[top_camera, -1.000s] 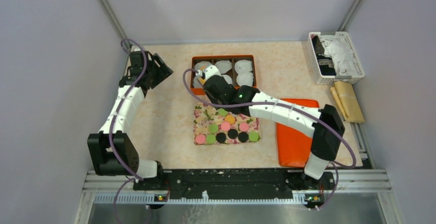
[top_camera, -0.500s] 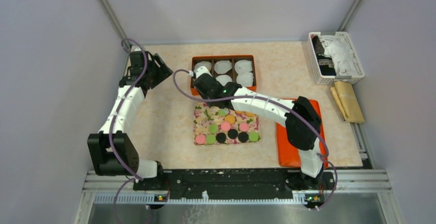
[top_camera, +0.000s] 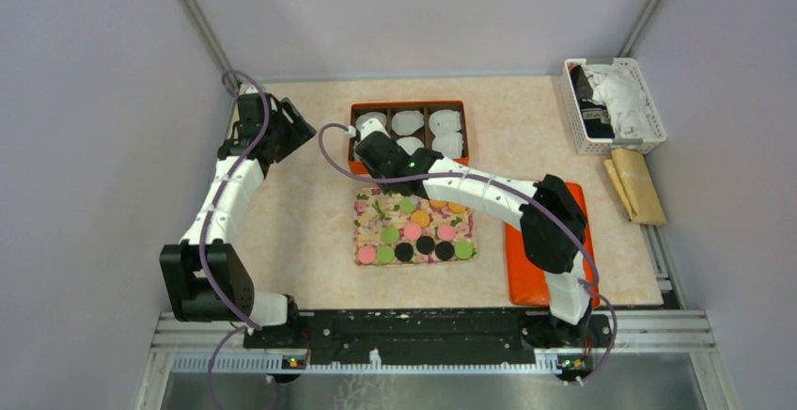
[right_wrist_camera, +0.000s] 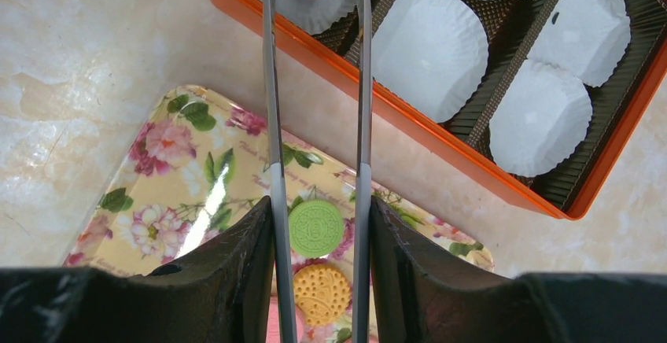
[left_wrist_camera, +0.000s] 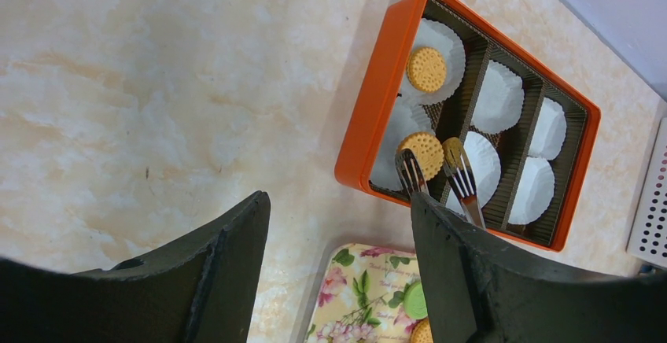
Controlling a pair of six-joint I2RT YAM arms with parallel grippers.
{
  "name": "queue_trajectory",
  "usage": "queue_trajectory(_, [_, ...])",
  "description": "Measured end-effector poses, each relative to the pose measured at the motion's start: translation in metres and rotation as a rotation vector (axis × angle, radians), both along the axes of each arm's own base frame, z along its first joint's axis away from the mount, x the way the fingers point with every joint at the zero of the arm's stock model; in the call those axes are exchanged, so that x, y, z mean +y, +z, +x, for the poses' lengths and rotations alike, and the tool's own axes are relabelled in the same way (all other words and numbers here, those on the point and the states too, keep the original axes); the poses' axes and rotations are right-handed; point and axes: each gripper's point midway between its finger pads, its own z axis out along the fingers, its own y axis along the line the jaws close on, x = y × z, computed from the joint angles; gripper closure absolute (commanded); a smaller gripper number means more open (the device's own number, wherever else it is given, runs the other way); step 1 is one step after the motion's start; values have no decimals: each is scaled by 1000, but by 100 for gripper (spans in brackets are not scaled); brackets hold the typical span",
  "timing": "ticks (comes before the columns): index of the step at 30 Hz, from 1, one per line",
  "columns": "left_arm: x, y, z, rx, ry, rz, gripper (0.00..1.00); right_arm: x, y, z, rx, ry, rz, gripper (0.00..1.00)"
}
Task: Pack the cookies
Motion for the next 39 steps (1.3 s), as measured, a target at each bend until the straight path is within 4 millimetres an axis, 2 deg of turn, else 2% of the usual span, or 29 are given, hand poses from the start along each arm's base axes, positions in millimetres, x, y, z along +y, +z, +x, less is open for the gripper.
queue_trajectory(16, [0,0,0,-1,-3,4,27,7,4,4,-20,1,33,56])
queue_trajectory(33, [0,2,2,-14,-7,10,27,8,6,7,-28,-2,45,57])
queue_trajectory(39, [0,2,2,-16,-9,11,28,-4,19,-4,-25,0,71,59])
